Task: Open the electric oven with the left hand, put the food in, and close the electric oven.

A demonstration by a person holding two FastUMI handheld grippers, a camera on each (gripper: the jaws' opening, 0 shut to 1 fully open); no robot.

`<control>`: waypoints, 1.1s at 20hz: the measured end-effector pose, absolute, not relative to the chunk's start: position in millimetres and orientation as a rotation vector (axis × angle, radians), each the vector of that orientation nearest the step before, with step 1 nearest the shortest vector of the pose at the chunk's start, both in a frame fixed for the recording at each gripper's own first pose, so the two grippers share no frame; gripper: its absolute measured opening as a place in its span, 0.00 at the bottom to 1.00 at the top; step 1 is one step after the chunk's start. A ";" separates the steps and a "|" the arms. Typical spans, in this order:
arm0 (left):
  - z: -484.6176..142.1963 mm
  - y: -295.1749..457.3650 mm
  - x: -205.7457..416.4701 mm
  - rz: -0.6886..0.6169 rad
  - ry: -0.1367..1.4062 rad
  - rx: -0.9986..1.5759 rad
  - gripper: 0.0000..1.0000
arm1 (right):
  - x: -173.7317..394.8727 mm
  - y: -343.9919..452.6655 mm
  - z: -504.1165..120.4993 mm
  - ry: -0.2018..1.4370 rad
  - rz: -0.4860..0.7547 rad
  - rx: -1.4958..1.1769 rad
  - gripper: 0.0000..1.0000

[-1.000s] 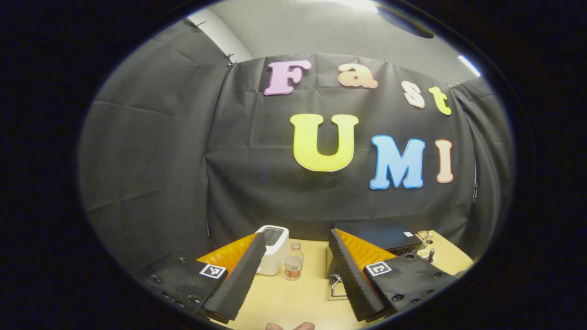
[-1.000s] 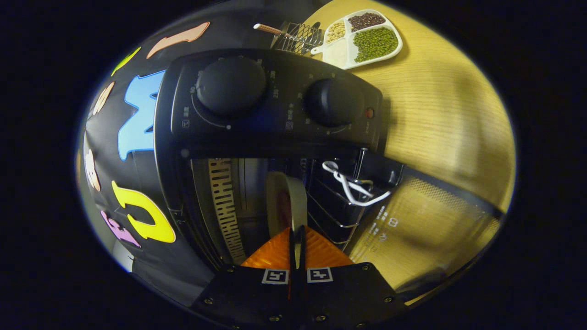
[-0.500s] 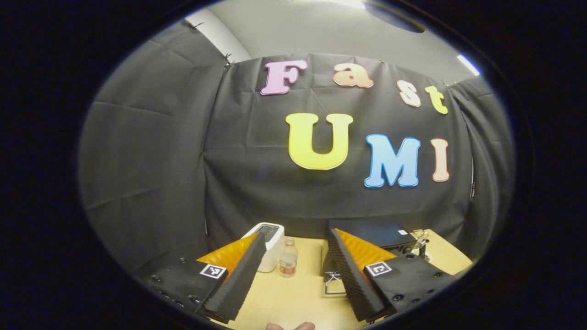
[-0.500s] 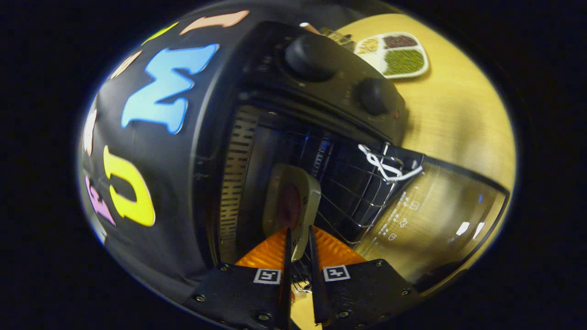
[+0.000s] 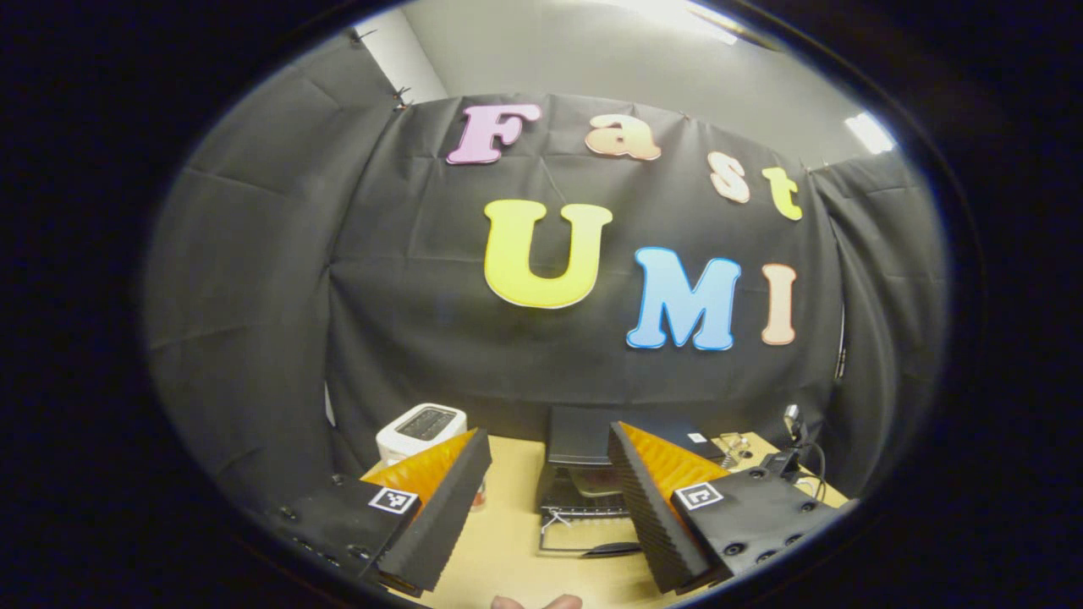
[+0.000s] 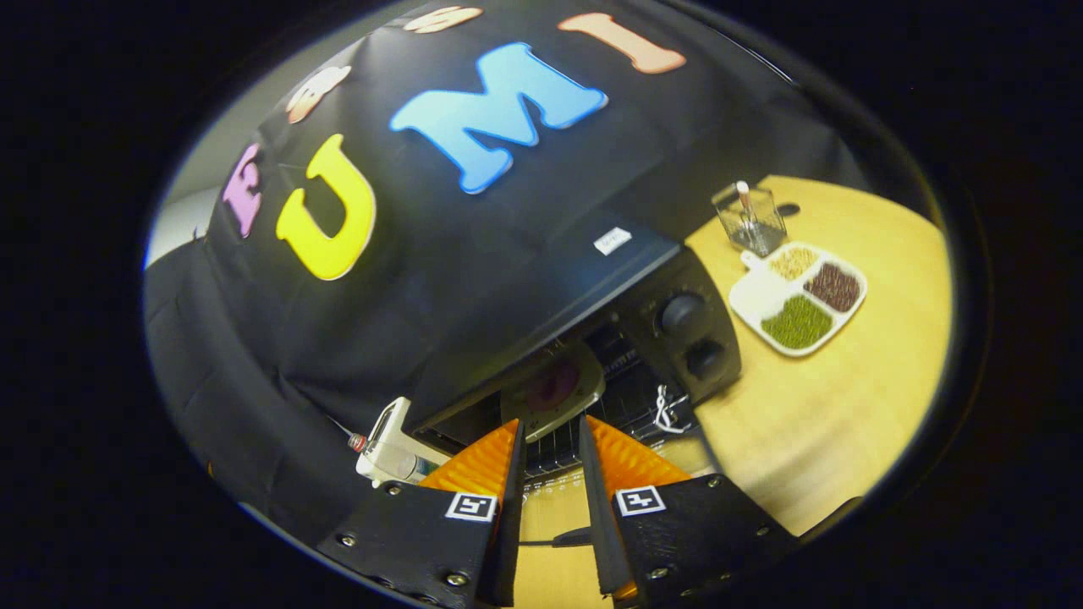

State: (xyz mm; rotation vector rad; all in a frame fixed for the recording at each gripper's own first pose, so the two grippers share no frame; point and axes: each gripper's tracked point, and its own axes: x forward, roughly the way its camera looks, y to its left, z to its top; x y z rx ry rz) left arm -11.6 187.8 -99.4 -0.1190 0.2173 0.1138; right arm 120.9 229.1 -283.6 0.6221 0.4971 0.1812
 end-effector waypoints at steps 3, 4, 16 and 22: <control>-97.4 169.6 -1.6 0.089 0.204 -0.110 0.98 | 107.2 195.5 -228.6 0.381 0.196 0.475 0.37; -96.0 164.1 0.3 0.084 0.200 -0.104 0.98 | 103.2 182.4 -208.6 0.340 0.200 0.427 0.37; -124.7 103.2 17.4 0.049 0.248 -0.057 0.97 | 33.3 70.1 -51.8 0.004 0.182 0.148 0.37; -222.1 75.5 30.9 0.002 0.471 -0.077 0.95 | 37.4 63.8 -55.5 -0.008 0.119 0.137 0.37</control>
